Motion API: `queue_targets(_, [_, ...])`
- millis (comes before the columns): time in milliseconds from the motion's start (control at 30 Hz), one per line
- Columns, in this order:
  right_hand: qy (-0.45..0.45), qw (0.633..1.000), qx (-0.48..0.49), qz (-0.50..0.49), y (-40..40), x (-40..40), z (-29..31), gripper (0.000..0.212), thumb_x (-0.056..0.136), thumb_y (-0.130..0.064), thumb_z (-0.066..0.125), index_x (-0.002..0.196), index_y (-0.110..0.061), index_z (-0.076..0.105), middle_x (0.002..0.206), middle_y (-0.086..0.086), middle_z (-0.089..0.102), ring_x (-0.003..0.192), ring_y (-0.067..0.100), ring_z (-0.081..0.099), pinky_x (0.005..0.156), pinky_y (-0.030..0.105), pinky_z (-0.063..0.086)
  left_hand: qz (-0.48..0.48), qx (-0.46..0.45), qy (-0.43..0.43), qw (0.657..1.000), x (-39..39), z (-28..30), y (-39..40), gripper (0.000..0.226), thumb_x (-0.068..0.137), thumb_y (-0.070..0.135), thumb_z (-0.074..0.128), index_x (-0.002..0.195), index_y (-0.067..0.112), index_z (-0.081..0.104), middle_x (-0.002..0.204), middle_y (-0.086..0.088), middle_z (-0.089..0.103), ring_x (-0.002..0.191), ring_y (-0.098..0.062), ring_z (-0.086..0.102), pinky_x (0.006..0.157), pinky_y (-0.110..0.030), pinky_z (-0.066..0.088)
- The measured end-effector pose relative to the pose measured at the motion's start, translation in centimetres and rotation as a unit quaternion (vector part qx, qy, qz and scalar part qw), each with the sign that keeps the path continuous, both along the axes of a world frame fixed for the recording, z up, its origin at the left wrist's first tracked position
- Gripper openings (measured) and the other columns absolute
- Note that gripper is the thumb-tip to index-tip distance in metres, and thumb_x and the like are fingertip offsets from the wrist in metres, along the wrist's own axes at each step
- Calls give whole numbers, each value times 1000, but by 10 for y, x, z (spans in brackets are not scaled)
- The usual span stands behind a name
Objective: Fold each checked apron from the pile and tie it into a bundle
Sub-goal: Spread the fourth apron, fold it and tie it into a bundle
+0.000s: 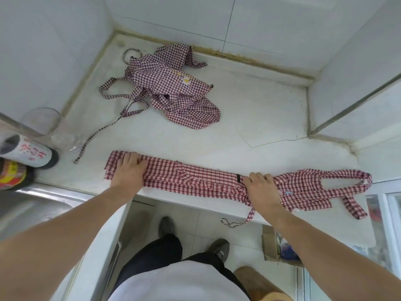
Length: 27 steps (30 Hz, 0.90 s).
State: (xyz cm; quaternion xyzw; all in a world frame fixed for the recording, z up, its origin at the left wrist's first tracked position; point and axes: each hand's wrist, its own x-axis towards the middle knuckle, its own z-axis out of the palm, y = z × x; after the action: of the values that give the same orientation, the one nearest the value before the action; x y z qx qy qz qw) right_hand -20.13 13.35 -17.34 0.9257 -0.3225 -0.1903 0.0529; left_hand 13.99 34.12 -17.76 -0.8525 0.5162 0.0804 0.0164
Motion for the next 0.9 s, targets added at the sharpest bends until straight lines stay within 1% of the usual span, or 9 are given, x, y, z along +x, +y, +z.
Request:
queue_targets(133, [5, 1000, -15, -2, 1, 3, 1, 29, 70, 1, 72, 97, -9, 69, 88, 9, 64, 84, 30, 62, 81, 47, 50, 81, 22, 55, 995, 0, -3, 13, 36, 75, 6, 71, 108, 2, 59, 127, -25, 46, 119, -47, 41, 104, -62, 35])
queue_targets(200, [13, 1000, 2, 3, 0, 3, 0, 32, 79, -2, 65, 110, -11, 64, 102, 8, 64, 97, 29, 60, 91, 45, 45, 93, 16, 97, 991, -3, 1, 12, 39, 77, 11, 68, 113, 3, 53, 128, -22, 45, 120, -42, 42, 105, -58, 36])
queue_targets(267, [3, 1000, 15, 1, -4, 4, 2, 37, 81, 0, 62, 116, -12, 60, 111, 8, 61, 107, 28, 57, 97, 43, 41, 94, 18, 136, 986, -2, 6, 14, 55, 77, 19, 68, 126, 4, 47, 132, -19, 43, 124, -40, 40, 106, -57, 35])
queue_targets(367, [-62, 998, -7, 14, -12, -1, 13, 39, 64, 13, 68, 94, -11, 63, 91, 6, 60, 90, 28, 59, 85, 42, 46, 89, 39, 203, 974, 0, 9, 20, 78, 78, 43, 55, 144, 6, 36, 148, -21, 29, 139, -41, 26, 115, -58, 27])
queue_targets(467, [-210, 973, -58, 74, -18, -22, 19, 46, 43, 21, 64, 78, -9, 63, 78, 6, 55, 74, 28, 52, 74, 41, 43, 125, 17, 262, 957, 5, 6, 21, 77, 86, 59, 39, 148, 13, 35, 153, -19, 24, 143, -38, 21, 117, -54, 24])
queue_targets(533, [-262, 955, -66, 123, -15, -37, 20, 42, 44, 20, 59, 76, -8, 65, 80, 8, 55, 78, 27, 47, 76, 39, 37, 130, 5, 252, 959, 5, 3, 16, 78, 93, 70, 33, 151, 17, 30, 155, -18, 22, 145, -37, 18, 118, -55, 23])
queue_targets(633, [-260, 948, -50, 176, -2, -51, 13, 44, 43, 20, 63, 74, -11, 68, 78, 7, 54, 81, 24, 40, 77, 37, 33, 116, 69, 187, 973, 0, -4, 9, 77, 100, 54, 39, 159, 21, 1, 163, -19, -6, 152, -36, -5, 122, -53, 5])
queue_targets(700, [-233, 955, -31, 178, 4, -56, 6, 53, 38, 21, 74, 77, -14, 73, 77, 5, 52, 81, 22, 39, 76, 37, 31, 106, 118, 146, 976, -2, -5, 5, 79, 102, 54, 34, 158, 22, -10, 162, -21, -17, 151, -37, -14, 123, -52, -2])
queue_targets(900, [-210, 964, 47, 154, 15, -76, -15, 67, 47, 15, 87, 106, -15, 77, 75, 1, 48, 80, 19, 36, 71, 35, 38, 140, 171, 136, 966, 0, -2, -1, 87, 99, 54, 38, 156, 20, -18, 161, -21, -22, 150, -37, -17, 122, -54, -2])
